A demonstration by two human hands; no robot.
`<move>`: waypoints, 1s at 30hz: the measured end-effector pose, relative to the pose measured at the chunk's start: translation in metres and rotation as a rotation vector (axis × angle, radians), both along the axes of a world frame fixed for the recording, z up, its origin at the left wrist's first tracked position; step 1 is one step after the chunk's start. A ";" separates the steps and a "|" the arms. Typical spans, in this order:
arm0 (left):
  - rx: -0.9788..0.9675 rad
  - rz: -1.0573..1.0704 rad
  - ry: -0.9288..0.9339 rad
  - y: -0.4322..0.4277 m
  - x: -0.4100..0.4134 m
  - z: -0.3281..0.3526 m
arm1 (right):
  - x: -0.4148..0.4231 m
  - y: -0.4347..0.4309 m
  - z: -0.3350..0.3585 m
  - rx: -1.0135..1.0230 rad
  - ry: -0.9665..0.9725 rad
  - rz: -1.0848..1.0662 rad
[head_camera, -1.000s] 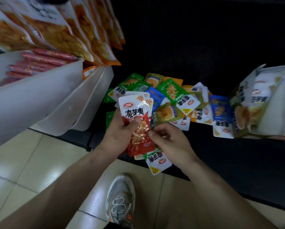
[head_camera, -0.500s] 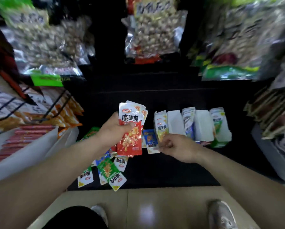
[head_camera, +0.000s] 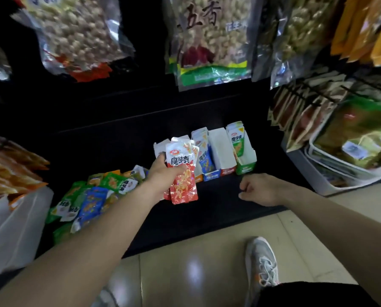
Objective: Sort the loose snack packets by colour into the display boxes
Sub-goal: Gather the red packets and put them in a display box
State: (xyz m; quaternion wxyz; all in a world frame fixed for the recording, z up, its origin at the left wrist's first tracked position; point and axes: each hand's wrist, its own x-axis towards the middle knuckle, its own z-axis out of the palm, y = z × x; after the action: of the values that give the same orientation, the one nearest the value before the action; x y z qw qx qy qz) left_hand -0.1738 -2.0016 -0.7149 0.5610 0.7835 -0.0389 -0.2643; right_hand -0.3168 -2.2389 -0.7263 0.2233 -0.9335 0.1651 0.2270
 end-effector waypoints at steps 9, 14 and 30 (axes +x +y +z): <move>-0.018 0.052 0.102 -0.124 0.042 -0.074 | 0.026 -0.043 -0.094 0.056 -0.101 -0.177; -0.036 0.105 0.039 -0.181 0.087 -0.116 | 0.057 -0.056 -0.120 0.036 -0.264 -0.222; 0.166 -0.048 -0.424 -0.245 0.107 -0.160 | 0.092 -0.059 -0.176 0.121 -0.374 -0.195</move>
State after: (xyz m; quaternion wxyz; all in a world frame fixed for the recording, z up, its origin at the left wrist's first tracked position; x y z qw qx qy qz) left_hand -0.0666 -2.2463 -0.8752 0.4676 0.8638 -0.1525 -0.1093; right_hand -0.2248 -2.2980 -0.9025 0.3267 -0.9238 0.1964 0.0365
